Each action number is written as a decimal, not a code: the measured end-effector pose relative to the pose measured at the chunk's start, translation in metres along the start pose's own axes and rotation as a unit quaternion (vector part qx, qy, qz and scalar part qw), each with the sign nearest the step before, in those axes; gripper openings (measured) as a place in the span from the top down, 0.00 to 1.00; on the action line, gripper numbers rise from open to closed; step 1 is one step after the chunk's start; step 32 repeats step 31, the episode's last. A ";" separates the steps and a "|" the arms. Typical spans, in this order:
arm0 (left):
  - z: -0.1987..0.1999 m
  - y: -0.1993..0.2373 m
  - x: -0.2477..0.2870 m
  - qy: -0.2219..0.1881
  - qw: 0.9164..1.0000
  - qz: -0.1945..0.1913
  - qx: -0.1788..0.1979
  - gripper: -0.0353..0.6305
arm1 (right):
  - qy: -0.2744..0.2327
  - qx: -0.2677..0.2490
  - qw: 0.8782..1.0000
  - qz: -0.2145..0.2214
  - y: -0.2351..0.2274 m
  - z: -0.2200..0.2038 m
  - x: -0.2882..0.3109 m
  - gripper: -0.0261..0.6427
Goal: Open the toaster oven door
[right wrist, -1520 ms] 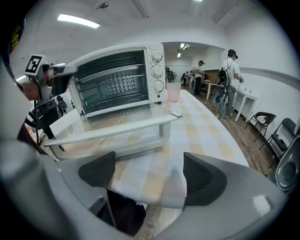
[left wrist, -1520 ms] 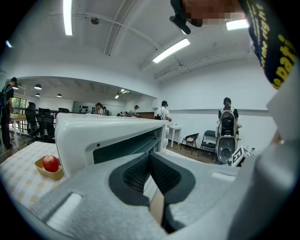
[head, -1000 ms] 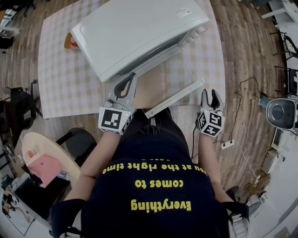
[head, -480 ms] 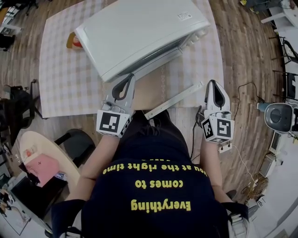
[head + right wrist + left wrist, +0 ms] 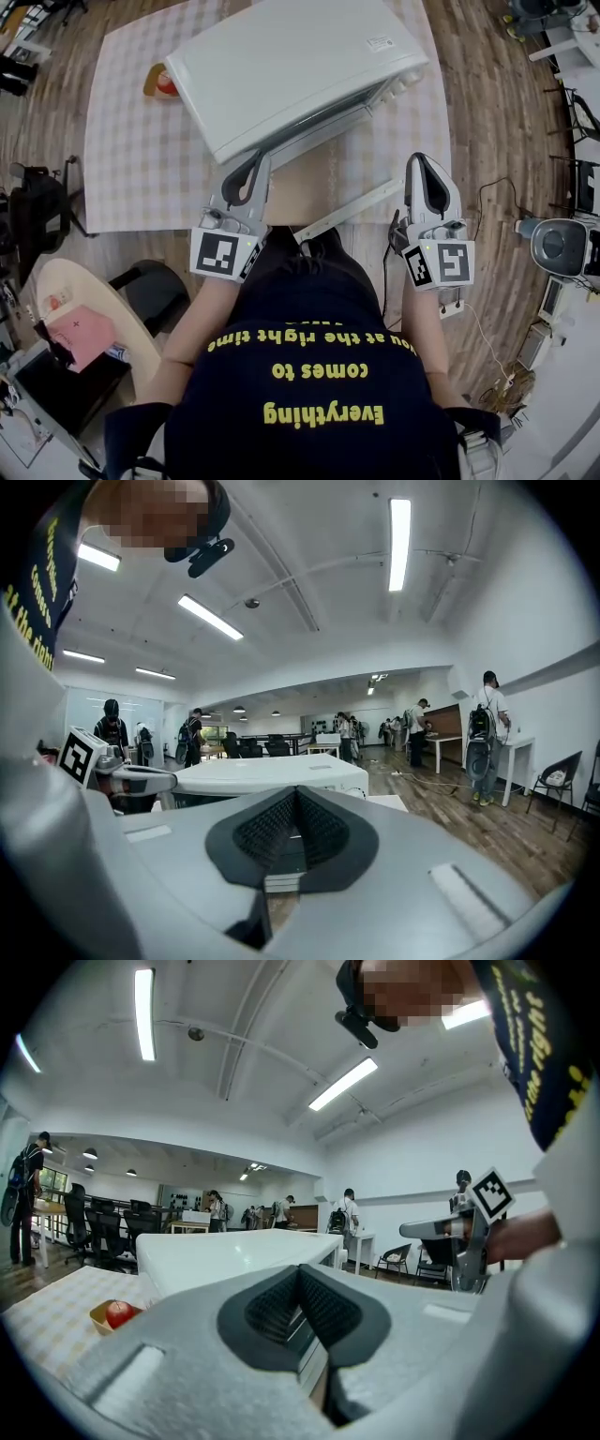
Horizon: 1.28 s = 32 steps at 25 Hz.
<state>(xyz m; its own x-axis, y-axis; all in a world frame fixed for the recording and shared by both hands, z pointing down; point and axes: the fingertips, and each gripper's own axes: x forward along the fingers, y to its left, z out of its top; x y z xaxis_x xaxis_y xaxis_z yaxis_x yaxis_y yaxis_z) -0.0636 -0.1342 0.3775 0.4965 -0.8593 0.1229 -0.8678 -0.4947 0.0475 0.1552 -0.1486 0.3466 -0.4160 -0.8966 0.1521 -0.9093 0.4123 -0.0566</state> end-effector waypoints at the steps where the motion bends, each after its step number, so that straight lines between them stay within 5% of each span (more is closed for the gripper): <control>1: 0.002 0.001 -0.001 -0.003 1.000 0.001 0.001 0.95 | -0.002 -0.004 1.000 0.004 0.003 0.002 0.002 0.94; 32: 0.015 0.006 0.004 -0.022 1.000 0.009 0.004 0.95 | -0.008 -0.029 0.999 0.037 0.028 0.003 0.021 0.94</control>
